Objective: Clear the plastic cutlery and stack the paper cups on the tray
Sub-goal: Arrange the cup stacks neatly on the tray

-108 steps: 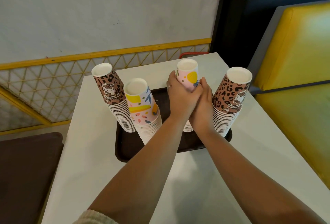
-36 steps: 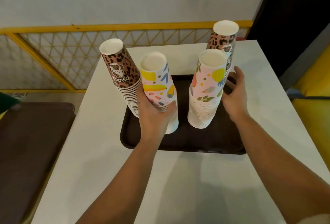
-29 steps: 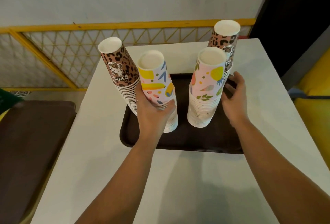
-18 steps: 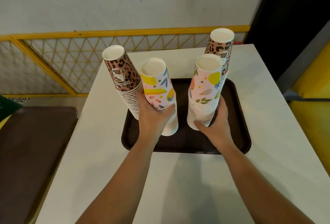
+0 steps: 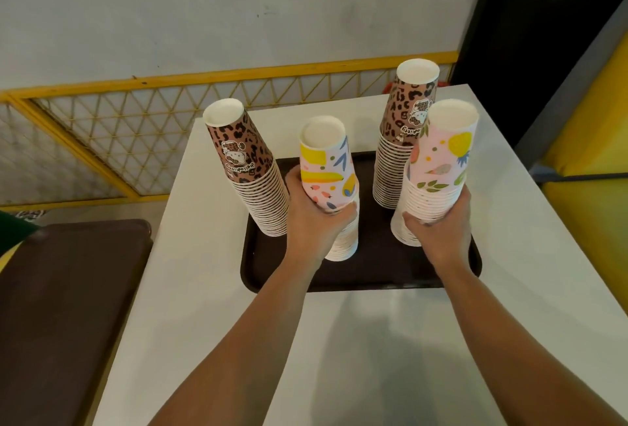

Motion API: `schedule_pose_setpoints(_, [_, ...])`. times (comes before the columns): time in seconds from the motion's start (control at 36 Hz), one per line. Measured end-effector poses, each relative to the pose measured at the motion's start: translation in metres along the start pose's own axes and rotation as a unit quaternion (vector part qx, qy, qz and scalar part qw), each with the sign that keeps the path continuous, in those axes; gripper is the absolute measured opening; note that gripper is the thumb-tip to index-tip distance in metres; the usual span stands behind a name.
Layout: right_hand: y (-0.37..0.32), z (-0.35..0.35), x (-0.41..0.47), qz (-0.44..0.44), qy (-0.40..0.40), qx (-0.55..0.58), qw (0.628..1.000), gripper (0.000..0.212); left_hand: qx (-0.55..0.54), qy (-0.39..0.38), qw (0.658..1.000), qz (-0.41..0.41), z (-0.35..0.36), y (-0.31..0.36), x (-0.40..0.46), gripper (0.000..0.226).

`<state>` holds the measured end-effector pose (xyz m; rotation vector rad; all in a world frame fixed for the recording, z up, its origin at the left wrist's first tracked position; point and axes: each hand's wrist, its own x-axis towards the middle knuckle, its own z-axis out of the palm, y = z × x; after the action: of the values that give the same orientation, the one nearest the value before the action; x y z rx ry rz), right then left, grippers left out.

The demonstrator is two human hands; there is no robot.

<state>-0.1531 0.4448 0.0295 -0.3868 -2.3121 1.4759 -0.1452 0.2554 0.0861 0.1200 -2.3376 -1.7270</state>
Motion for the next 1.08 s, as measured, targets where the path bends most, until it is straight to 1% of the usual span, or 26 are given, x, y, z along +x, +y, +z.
schedule_pose_setpoints(0.17, [0.001, -0.008, 0.004, 0.011, 0.016, 0.003, 1.000, 0.095, 0.000, -0.042, 0.999, 0.002, 0.021, 0.008, -0.001, 0.083])
schedule_pose_setpoints(0.33, [0.002, -0.012, 0.007, 0.021, 0.032, 0.006, 0.999, 0.094, -0.031, -0.088, 0.996, 0.014, 0.038, 0.016, -0.001, 0.084])
schedule_pose_setpoints(0.47, [0.003, -0.017, 0.009, 0.021, 0.030, -0.003, 0.999, 0.097, -0.042, -0.103, 0.993, 0.031, 0.050, 0.019, 0.003, 0.081])
schedule_pose_setpoints(0.56, [0.002, -0.017, 0.002, 0.021, 0.028, -0.019, 0.999, 0.102, -0.048, -0.111, 0.992, 0.037, 0.053, 0.017, 0.006, 0.083])
schedule_pose_setpoints(0.61, [-0.001, -0.016, -0.011, 0.028, 0.059, -0.026, 0.998, 0.099, -0.050, -0.121, 0.991, 0.042, 0.053, 0.015, 0.008, 0.083])
schedule_pose_setpoints(0.67, [-0.006, -0.012, -0.028, -0.015, 0.117, -0.041, 0.992, 0.089, -0.071, -0.146, 0.986, 0.039, 0.050, 0.016, 0.008, 0.083])
schedule_pose_setpoints(0.72, [-0.009, -0.007, -0.044, -0.074, 0.154, -0.043, 0.984, 0.078, -0.115, -0.174, 0.978, 0.020, 0.044, 0.016, 0.009, 0.076])
schedule_pose_setpoints(0.75, [-0.010, -0.004, -0.051, -0.092, 0.158, -0.039, 0.982, 0.075, -0.134, -0.176, 0.975, 0.005, 0.040, 0.016, 0.010, 0.069])
schedule_pose_setpoints(0.81, [-0.012, 0.003, -0.060, -0.115, 0.141, -0.036, 0.983, 0.072, -0.156, -0.153, 0.975, -0.029, 0.032, 0.015, 0.016, 0.056])
schedule_pose_setpoints(0.83, [-0.015, 0.007, -0.062, -0.120, 0.129, -0.037, 0.984, 0.072, -0.151, -0.130, 0.979, -0.043, 0.029, 0.014, 0.022, 0.051])
schedule_pose_setpoints(0.89, [-0.018, 0.014, -0.066, -0.118, 0.103, -0.039, 0.987, 0.075, -0.107, -0.083, 0.990, -0.046, 0.025, 0.010, 0.037, 0.044])
schedule_pose_setpoints(0.94, [-0.018, 0.021, -0.066, -0.107, 0.087, -0.041, 0.990, 0.080, -0.054, -0.069, 0.995, -0.041, 0.024, 0.008, 0.053, 0.049])
schedule_pose_setpoints(1.0, [-0.017, 0.026, -0.065, -0.103, 0.081, -0.050, 0.990, 0.085, -0.004, -0.096, 0.995, -0.036, 0.028, 0.007, 0.067, 0.061])
schedule_pose_setpoints(1.08, [-0.018, 0.033, -0.064, -0.088, 0.062, -0.053, 0.993, 0.090, 0.028, -0.154, 0.987, -0.039, 0.036, 0.010, 0.088, 0.074])
